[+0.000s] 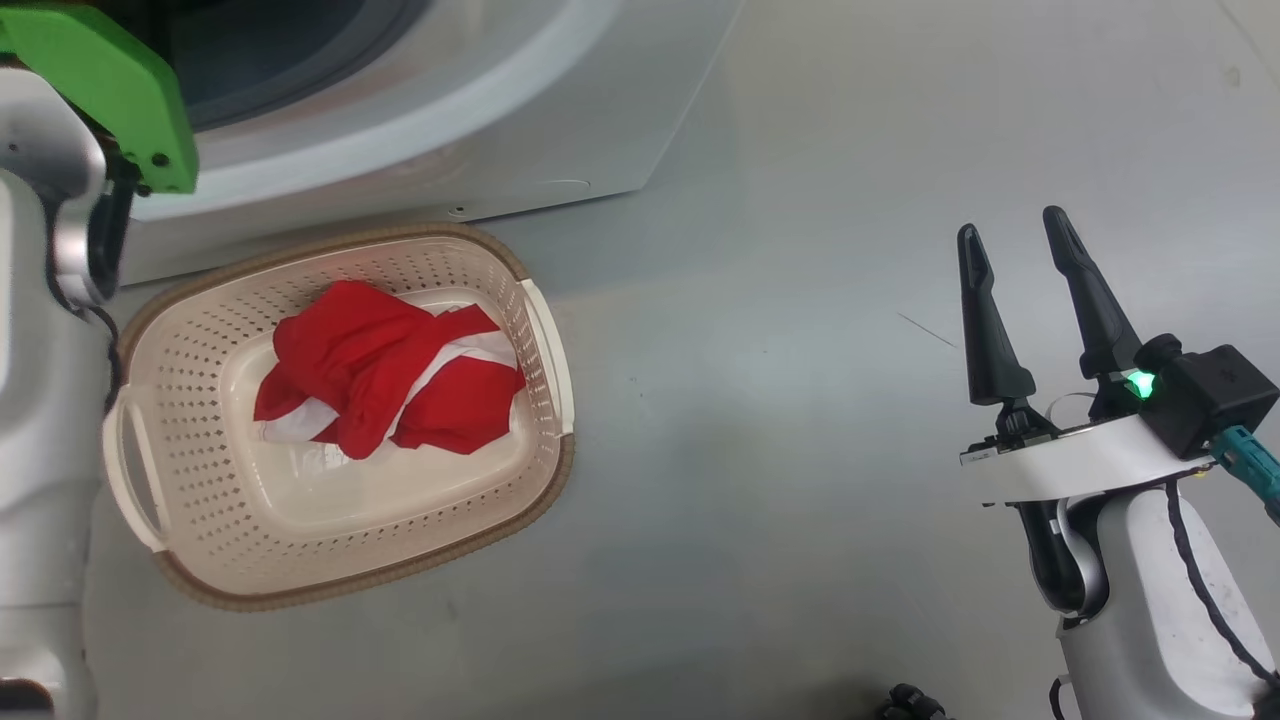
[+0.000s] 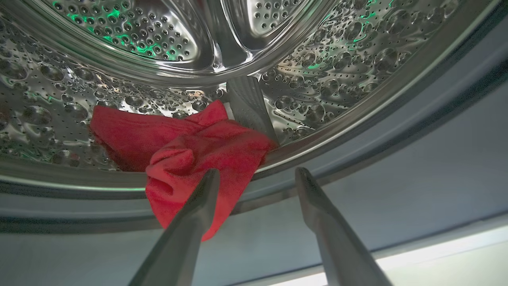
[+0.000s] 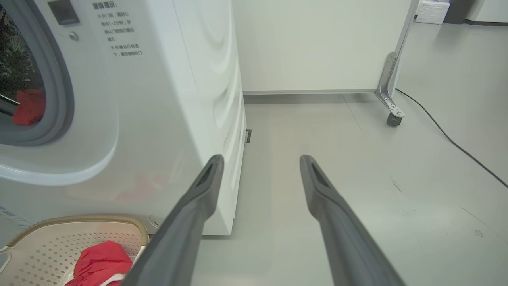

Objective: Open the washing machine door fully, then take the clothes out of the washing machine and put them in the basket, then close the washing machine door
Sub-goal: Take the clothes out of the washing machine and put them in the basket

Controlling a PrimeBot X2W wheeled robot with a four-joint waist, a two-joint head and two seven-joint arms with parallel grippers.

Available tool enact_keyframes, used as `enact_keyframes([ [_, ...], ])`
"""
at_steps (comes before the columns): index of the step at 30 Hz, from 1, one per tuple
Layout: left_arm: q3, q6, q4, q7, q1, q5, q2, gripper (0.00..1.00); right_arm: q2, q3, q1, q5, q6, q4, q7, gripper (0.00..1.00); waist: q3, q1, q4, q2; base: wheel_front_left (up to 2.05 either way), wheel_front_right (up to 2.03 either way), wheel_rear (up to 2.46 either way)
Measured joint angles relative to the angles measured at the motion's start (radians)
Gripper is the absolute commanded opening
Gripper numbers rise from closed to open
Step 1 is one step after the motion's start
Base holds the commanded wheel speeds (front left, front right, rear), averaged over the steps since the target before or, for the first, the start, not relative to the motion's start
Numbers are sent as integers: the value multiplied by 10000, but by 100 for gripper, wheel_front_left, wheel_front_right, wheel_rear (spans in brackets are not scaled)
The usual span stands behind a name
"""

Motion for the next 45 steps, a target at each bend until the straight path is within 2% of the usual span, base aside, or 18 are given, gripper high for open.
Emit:
enact_keyframes([
  [6, 0, -98, 282, 938, -1088, 435, 819, 100, 61, 161, -219, 278, 2, 98, 0, 100, 430, 0, -381, 0, 0, 0, 0],
  [13, 117, -221, 587, 1691, -1572, 497, 1338, 100, 98, 284, -453, 428, 4, 184, 0, 100, 757, 0, -779, 0, 0, 0, 0],
  [22, 178, -209, 907, 2426, -1861, 579, 1593, 100, 123, 247, -646, 581, 4, 178, 0, 100, 1145, 1, -1020, 0, 0, 0, 0],
  [31, 349, -23, 1099, 2654, -1950, 583, 1674, 100, 174, 253, -758, 690, 4, 219, 0, 100, 1245, 0, -1112, 0, 0, 0, 0],
  [32, 349, 4, 1099, 2690, -1955, 583, 1674, 93, 180, 257, -794, 690, 4, 217, 0, 100, 1248, 0, -1111, 0, 0, 0, 0],
  [33, 349, 12, 1099, 2709, -1963, 583, 1674, 68, 180, 259, -811, 690, 4, 215, 0, 100, 1251, 0, -1108, 0, 0, 0, 0],
  [35, 353, 13, 1101, 2731, -1968, 581, 1670, 5, 182, 261, -811, 690, 6, 215, 0, 100, 1261, 0, -1097, 0, 0, 0, 0],
  [36, 357, 13, 1104, 2786, -1974, 579, 1668, 0, 182, 263, -814, 690, 6, 215, 0, 100, 1266, 0, -1089, 0, 0, 0, 0],
  [45, 382, 17, 1112, 2773, -1984, 481, 1603, 0, 184, 297, -849, 688, 6, 215, 0, 100, 1265, 0, -994, 0, 0, 0, 0],
])
